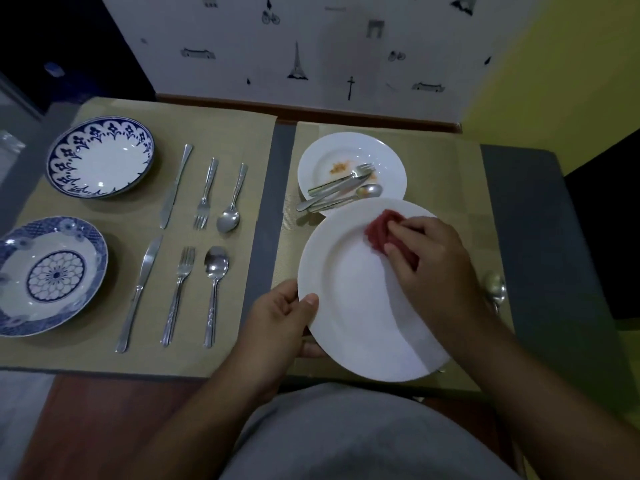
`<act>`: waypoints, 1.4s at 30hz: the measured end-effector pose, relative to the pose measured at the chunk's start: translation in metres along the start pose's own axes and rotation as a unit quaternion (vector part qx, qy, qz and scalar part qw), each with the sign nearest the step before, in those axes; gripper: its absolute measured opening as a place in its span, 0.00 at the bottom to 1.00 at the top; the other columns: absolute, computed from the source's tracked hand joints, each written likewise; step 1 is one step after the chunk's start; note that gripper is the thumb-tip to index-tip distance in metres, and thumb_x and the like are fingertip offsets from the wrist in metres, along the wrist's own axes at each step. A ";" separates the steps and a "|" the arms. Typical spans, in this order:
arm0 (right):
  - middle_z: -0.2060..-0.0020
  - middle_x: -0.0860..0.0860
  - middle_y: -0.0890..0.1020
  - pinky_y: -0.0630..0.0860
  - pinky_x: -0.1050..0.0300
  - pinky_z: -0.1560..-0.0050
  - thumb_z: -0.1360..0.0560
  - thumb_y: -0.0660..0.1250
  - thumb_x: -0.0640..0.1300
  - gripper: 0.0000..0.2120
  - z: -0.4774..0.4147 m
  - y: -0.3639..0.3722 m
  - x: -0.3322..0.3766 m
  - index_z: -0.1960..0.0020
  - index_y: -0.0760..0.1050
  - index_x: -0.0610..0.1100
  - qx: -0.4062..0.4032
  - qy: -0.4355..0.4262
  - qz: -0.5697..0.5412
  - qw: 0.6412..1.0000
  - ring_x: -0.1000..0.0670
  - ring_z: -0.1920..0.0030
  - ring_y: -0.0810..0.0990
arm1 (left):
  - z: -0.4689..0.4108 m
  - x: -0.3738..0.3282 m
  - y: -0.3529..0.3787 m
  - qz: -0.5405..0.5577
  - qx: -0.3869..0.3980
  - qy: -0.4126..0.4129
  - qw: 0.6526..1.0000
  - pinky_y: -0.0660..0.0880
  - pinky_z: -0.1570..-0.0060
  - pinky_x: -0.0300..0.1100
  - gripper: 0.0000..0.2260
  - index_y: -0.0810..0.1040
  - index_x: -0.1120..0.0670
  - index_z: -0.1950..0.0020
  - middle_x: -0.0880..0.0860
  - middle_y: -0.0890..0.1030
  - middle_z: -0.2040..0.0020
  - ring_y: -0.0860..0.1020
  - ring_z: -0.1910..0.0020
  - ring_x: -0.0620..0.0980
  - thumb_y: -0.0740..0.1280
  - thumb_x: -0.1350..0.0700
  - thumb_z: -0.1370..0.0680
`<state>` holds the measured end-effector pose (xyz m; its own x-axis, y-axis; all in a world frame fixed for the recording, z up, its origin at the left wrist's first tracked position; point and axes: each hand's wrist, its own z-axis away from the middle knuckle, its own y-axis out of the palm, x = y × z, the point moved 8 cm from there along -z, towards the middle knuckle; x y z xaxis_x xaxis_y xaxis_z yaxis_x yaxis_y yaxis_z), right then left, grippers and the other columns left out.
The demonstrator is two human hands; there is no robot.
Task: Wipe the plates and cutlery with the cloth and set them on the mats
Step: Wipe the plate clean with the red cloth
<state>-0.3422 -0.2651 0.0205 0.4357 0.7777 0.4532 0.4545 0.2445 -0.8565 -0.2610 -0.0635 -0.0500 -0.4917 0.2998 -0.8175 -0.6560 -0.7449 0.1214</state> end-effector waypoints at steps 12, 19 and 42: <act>0.46 0.48 0.79 0.74 0.55 0.42 0.25 0.70 0.41 0.17 -0.013 -0.006 0.013 0.37 0.78 0.43 -0.036 0.028 -0.054 0.997 0.49 0.44 0.76 | 0.003 -0.009 -0.005 -0.046 0.033 0.034 0.998 0.83 0.61 0.47 0.12 0.79 0.52 0.35 0.52 0.87 0.48 0.86 0.51 0.52 0.61 0.60 0.16; 0.43 0.47 0.79 0.72 0.55 0.38 0.24 0.68 0.43 0.18 0.004 0.028 0.061 0.35 0.76 0.41 0.050 -0.053 -0.078 0.994 0.50 0.43 0.75 | -0.001 -0.009 -0.006 -0.055 0.050 0.028 0.997 0.83 0.62 0.48 0.12 0.80 0.54 0.36 0.53 0.87 0.49 0.86 0.52 0.52 0.61 0.61 0.16; 0.42 0.46 0.81 0.72 0.54 0.41 0.22 0.66 0.42 0.14 0.005 0.024 0.060 0.38 0.79 0.42 0.066 -0.177 -0.039 0.981 0.45 0.46 0.77 | -0.008 -0.007 0.002 -0.027 0.051 -0.019 0.998 0.82 0.63 0.47 0.12 0.83 0.55 0.41 0.58 0.87 0.50 0.86 0.53 0.57 0.60 0.57 0.15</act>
<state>-0.3085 -0.2096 0.0262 0.0954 0.9004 0.4244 0.3601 0.3663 -0.8580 -0.2541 -0.0716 -0.0485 -0.4750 0.3617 -0.8022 -0.7353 -0.6639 0.1361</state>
